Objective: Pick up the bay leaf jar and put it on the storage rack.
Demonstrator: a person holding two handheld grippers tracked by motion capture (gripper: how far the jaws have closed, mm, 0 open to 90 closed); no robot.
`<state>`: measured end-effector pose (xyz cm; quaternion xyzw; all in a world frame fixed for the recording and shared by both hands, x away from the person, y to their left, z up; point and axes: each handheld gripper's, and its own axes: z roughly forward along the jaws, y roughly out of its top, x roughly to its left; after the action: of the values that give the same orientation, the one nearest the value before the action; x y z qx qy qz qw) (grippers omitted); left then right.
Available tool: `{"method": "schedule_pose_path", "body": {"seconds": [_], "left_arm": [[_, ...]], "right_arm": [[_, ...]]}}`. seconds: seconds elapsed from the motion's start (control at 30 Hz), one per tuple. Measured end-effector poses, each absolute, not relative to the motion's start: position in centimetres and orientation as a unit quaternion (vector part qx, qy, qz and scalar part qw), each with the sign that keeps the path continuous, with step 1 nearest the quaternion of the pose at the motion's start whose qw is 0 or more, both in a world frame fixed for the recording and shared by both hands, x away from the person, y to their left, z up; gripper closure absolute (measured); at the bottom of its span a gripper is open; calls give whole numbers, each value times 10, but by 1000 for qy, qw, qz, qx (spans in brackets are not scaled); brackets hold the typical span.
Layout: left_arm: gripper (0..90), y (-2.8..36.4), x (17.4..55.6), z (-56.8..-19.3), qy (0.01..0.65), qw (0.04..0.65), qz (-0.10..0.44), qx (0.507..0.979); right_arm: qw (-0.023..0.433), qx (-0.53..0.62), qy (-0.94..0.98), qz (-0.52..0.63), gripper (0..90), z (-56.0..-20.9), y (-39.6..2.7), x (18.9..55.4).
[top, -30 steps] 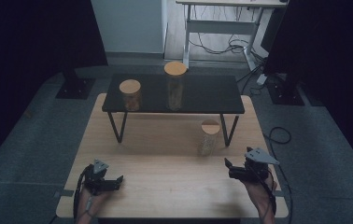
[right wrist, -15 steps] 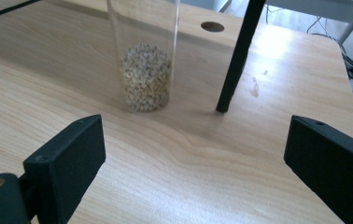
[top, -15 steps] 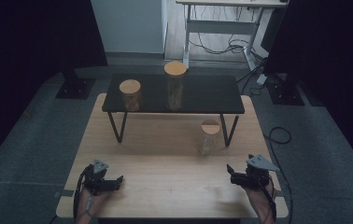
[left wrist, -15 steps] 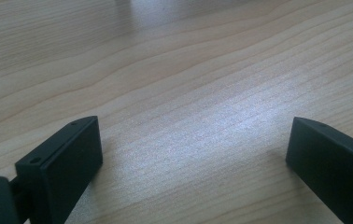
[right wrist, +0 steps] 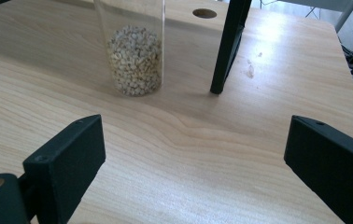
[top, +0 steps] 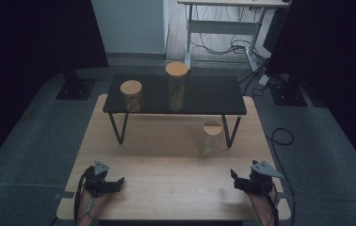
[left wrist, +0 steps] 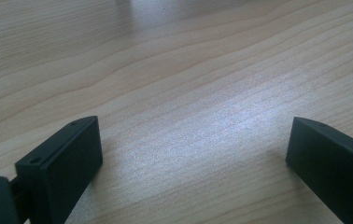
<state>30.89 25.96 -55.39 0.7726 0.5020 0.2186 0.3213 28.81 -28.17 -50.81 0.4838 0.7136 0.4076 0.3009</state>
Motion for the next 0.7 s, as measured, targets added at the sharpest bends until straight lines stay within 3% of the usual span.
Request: {"method": "schedule_pose_path", "body": {"seconds": [0.7], "left_arm": [[33, 260, 309, -554, 502, 321, 219, 773]], "right_arm": [[302, 512, 697, 402, 46, -533, -293, 279]]}}
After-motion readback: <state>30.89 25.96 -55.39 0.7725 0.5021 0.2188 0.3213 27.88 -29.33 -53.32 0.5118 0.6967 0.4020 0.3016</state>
